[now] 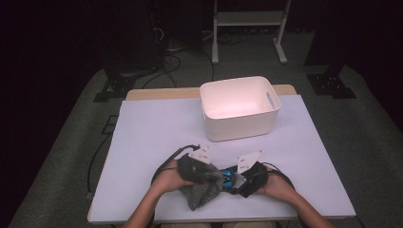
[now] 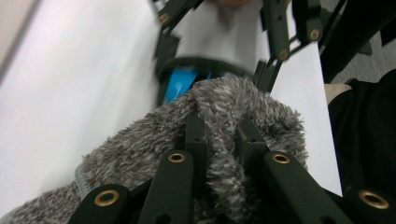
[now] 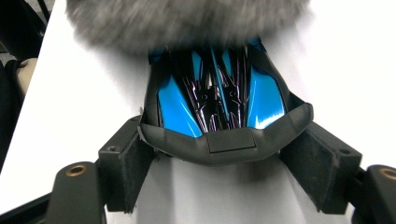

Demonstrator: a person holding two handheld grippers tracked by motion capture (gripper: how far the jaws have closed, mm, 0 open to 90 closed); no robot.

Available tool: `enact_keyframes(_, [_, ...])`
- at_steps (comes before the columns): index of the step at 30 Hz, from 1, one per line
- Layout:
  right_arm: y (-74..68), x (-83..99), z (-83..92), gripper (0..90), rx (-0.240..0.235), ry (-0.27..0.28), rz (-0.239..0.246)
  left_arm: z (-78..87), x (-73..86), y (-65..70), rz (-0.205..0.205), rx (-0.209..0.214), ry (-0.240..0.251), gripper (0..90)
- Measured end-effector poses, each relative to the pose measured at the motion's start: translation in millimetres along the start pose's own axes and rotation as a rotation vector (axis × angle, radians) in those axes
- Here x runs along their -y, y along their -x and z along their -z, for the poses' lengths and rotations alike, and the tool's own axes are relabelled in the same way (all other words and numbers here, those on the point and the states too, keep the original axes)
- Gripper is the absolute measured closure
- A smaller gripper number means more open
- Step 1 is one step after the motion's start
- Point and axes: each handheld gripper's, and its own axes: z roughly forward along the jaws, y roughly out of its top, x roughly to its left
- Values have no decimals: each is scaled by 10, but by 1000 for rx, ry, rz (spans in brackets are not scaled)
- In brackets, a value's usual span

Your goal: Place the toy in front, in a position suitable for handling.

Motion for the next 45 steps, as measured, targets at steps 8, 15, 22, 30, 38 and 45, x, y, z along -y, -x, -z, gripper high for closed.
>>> enact_keyframes(8, [35,-25,13,182,-32,-19,-38,92,303,-57,83,-4,28,786])
enact_keyframes(15, [119,-76,163,172,-77,20,-112,67,281,-50,78,-3,27,786])
enact_keyframes(22, [230,-291,110,176,-104,-10,-110,70,301,-52,80,4,37,785])
enact_keyframes(30, [312,-313,15,225,-124,-73,-144,67,301,-50,77,6,41,784])
enact_keyframes(38, [428,-211,-38,256,-222,-71,-296,74,282,-61,78,14,36,780])
enact_keyframes(45, [425,-199,-61,313,-261,-48,-314,125,262,-82,80,7,52,776])
